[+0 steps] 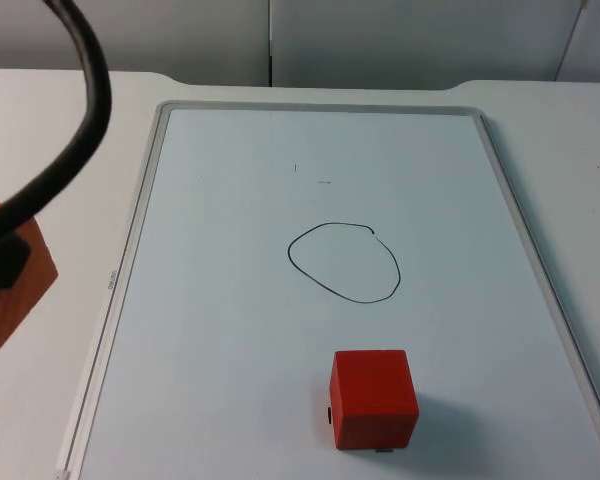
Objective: Pick up one cube with the left hand and another cube with the right hand. First place the cube in the right hand at the target position, then stack the cube in the left hand on top.
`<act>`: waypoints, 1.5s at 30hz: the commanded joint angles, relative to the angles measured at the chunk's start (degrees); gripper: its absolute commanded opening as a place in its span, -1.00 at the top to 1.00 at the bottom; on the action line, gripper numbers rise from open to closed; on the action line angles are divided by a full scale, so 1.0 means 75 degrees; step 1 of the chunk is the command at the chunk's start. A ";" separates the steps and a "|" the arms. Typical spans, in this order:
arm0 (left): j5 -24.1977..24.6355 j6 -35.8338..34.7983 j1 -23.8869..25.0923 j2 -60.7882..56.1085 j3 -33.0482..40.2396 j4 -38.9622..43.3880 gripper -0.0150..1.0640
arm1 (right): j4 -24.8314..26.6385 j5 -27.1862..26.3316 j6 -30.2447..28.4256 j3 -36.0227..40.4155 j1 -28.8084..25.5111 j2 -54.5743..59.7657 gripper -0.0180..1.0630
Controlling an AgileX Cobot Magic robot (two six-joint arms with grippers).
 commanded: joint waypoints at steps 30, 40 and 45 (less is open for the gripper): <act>-0.0150 -0.0063 -0.0054 -0.0061 0.0016 -0.0131 0.39 | -0.4231 -0.0036 -0.0010 -0.4725 0.5957 0.7865 -0.90; -0.0150 -0.0063 -0.0054 -0.0061 0.0016 -0.0131 0.39 | -0.4230 -0.0001 -0.0417 -0.4725 0.6192 0.9710 -0.86; -0.0150 -0.0063 -0.0054 -0.0061 0.0016 -0.0131 0.39 | -0.4082 -0.0001 -0.0417 -0.4710 0.6192 1.0248 -0.78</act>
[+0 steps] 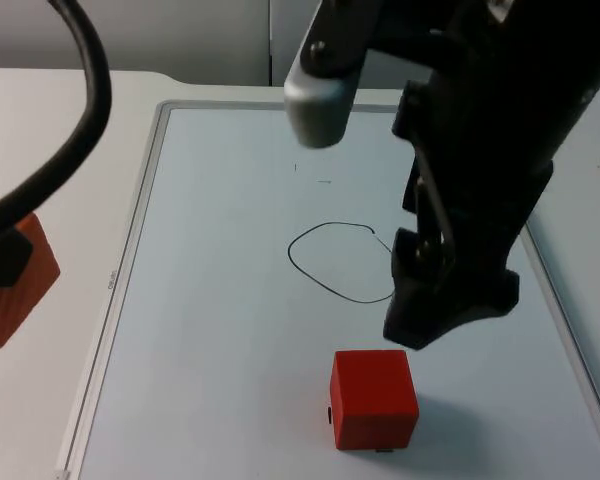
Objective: Pick up one cube with the left hand and another cube with the right hand. First place the cube in the right hand at the target position, then stack the cube in the left hand on top.
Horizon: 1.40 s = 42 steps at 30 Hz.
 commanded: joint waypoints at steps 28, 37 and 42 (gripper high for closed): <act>-0.0126 -0.0055 -0.0054 -0.0061 0.0016 -0.0100 0.39 | 0.0262 -0.2557 -0.0397 0.1390 0.0028 0.1902 -0.58; -0.0126 -0.0055 -0.0054 -0.0061 0.0016 -0.0114 0.39 | 0.0368 -0.2736 -0.0397 0.1390 0.0028 0.2008 0.21; -0.0126 -0.0055 -0.0054 -0.0061 0.0016 -0.0114 0.39 | 0.0368 -0.2678 -0.0381 0.1390 0.0028 0.1920 0.84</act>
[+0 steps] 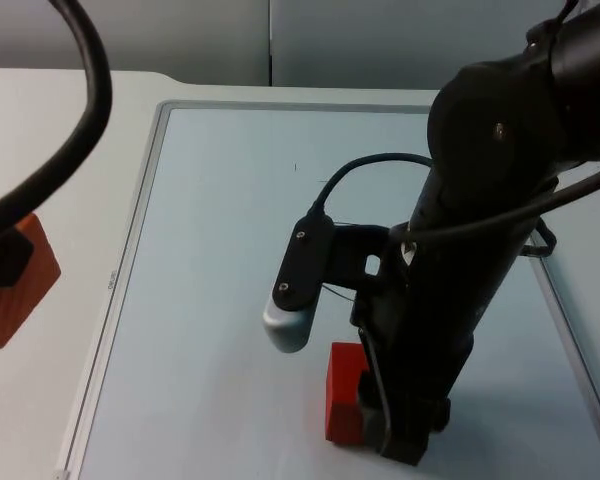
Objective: Pick up one cube with the left hand and another cube with the right hand. First place the cube in the right hand at the target position, then stack the cube in the left hand on top.
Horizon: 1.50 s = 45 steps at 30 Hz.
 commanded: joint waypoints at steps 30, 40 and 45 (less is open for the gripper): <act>-0.0126 -0.0058 -0.0054 -0.0061 0.0016 -0.0176 0.39 | -0.1754 0.1878 0.4405 0.0032 0.0028 -0.7064 0.97; -0.0126 -0.0058 -0.0054 -0.0061 0.0016 -0.0176 0.39 | -0.1836 0.1694 0.6009 0.0910 0.0028 -0.8259 0.97; -0.0126 -0.0058 -0.0054 -0.0061 0.0016 -0.0176 0.39 | -0.1889 0.1135 0.6599 0.1652 0.0028 -0.8447 0.97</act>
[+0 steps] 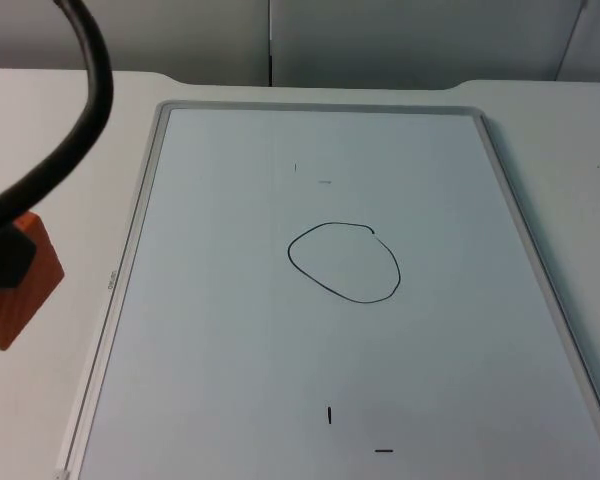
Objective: Pick up one cube with the left hand and another cube with the right hand. First place the cube in the right hand at the target position, then stack the cube in the left hand on top.
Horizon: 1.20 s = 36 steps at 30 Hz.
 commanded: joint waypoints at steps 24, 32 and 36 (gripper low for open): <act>-0.0291 -0.0058 -0.0054 -0.0061 0.0016 -0.0138 0.39 | -0.1196 -0.0006 0.1061 -0.1058 0.0008 0.1942 0.97; -0.0291 -0.0058 -0.0054 -0.0061 0.0016 -0.0138 0.39 | -0.1113 0.0398 0.0356 -0.2791 0.0008 0.4157 0.97; -0.0291 -0.0058 -0.0054 -0.0061 0.0016 -0.0138 0.39 | -0.1093 0.0544 0.0013 -0.3650 0.0008 0.5302 0.97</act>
